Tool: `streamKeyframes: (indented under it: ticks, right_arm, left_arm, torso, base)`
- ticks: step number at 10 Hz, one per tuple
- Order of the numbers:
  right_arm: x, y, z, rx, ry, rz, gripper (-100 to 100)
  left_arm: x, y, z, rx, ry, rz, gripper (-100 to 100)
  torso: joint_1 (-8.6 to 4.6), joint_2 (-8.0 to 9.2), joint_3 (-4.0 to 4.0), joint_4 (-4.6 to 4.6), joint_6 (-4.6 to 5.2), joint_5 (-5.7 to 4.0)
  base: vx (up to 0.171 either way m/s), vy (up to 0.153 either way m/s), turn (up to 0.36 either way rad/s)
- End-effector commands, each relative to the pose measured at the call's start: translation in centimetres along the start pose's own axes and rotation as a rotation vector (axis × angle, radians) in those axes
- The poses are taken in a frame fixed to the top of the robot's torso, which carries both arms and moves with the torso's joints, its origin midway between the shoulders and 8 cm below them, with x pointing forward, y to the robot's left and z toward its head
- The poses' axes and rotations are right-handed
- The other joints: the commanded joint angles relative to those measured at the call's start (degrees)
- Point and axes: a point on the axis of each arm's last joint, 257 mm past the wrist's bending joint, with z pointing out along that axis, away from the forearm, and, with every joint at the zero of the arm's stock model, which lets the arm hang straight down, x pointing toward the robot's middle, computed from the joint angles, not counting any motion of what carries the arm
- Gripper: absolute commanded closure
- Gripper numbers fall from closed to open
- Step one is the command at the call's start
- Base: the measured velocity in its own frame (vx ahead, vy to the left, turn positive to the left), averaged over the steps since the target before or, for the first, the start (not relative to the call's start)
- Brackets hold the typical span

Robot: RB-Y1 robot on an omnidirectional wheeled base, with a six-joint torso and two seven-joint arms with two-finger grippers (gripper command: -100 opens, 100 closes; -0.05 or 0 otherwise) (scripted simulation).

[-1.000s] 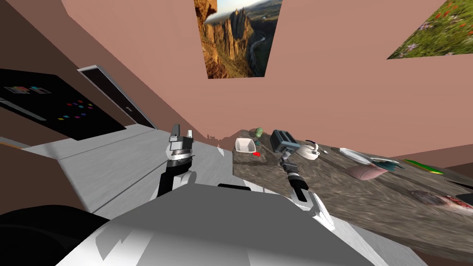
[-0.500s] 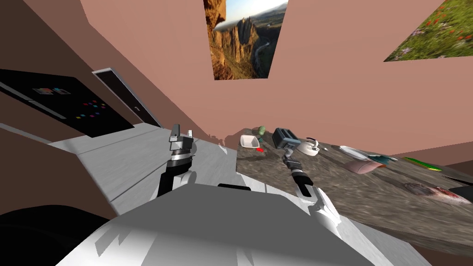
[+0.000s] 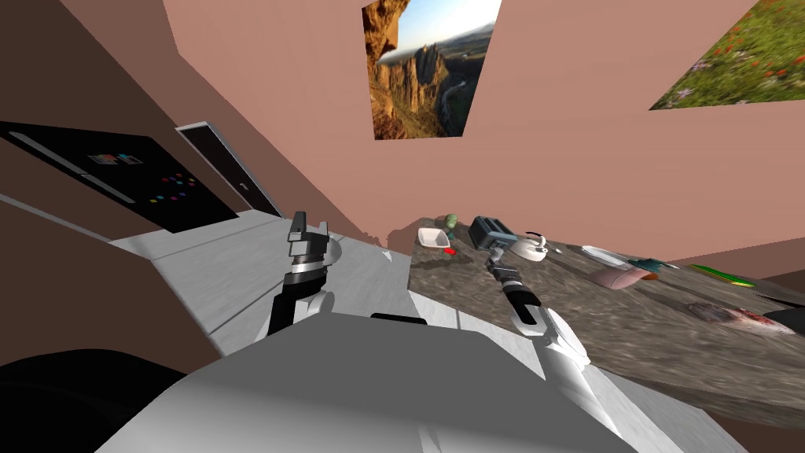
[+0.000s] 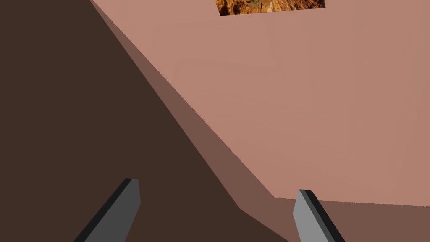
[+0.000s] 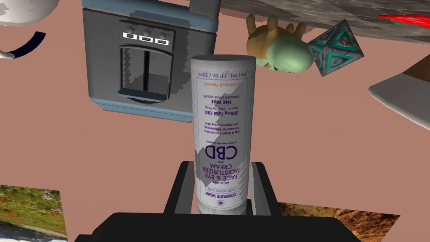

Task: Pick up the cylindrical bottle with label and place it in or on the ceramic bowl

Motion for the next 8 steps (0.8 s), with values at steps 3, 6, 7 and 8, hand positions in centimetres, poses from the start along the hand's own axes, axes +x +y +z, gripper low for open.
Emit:
streamKeyframes:
  ticks: [3,6,7,8]
  right_arm:
    - [-1.5,-1.9,1.8,0.004,-0.005,-0.006,100]
    - [-2.4,-2.7,3.0,0.006,-0.01,0.006,100]
    - [-2.6,-2.9,3.4,0.007,-0.011,0.012,100]
    - [-2.9,-3.1,3.8,0.007,-0.013,0.019,100]
  left_arm:
    - [0.0,0.0,0.0,0.0,0.0,0.0,0]
    - [0.0,0.0,0.0,0.0,0.0,0.0,0]
    - [0.0,0.0,0.0,0.0,0.0,0.0,0]
    - [0.0,0.0,0.0,0.0,0.0,0.0,0]
  torso:
    - [0.3,-0.23,-0.12,-0.03,-0.04,0.06]
    - [0.19,-0.64,-0.35,-0.11,-0.08,-0.01]
    - [0.16,-0.72,-0.39,-0.12,-0.07,-0.01]
    - [0.14,-0.72,-0.4,-0.12,-0.08,-0.03]
  base:
    - [0.003,0.231,-0.014]
    - [0.085,0.211,-0.024]
    - [0.096,0.213,-0.037]
    - [0.077,0.215,-0.034]
